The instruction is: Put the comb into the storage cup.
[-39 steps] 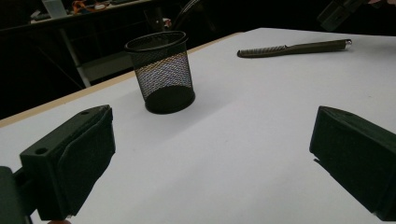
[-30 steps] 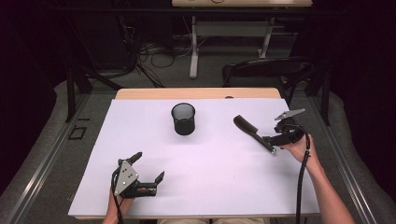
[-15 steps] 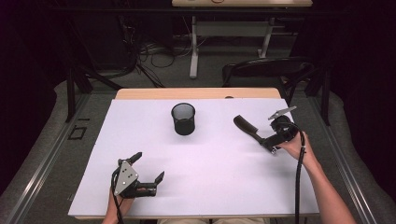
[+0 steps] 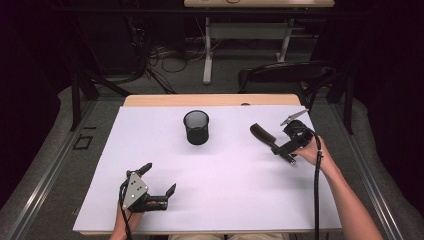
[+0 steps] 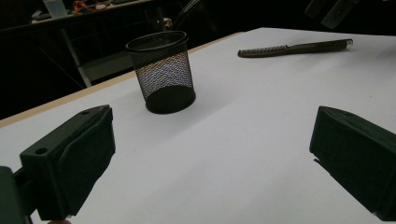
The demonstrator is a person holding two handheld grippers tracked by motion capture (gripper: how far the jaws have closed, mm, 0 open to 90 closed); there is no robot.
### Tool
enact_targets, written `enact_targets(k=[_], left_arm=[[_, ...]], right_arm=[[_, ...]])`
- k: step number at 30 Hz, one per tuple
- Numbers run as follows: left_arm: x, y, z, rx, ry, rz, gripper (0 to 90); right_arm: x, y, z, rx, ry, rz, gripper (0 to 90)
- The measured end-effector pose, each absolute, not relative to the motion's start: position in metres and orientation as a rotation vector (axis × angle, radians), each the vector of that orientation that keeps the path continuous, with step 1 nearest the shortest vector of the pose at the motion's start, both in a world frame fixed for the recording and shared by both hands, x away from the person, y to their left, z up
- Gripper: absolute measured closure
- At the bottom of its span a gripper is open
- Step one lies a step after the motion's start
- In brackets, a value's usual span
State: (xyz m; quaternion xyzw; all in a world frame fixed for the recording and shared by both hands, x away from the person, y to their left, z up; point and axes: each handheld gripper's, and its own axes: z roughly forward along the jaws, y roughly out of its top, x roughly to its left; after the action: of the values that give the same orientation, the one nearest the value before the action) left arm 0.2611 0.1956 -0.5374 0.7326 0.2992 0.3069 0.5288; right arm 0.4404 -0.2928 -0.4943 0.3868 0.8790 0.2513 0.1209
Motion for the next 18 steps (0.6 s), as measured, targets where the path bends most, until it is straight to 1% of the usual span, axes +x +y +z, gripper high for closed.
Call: enact_targets(k=[18], left_arm=[[0.261, 0.196, -0.537, 1.749, 0.718, 0.735, 0.1]], right_arm=[[0.455, -0.279, -0.502, 1.182, 2.635, 0.607, 0.0]])
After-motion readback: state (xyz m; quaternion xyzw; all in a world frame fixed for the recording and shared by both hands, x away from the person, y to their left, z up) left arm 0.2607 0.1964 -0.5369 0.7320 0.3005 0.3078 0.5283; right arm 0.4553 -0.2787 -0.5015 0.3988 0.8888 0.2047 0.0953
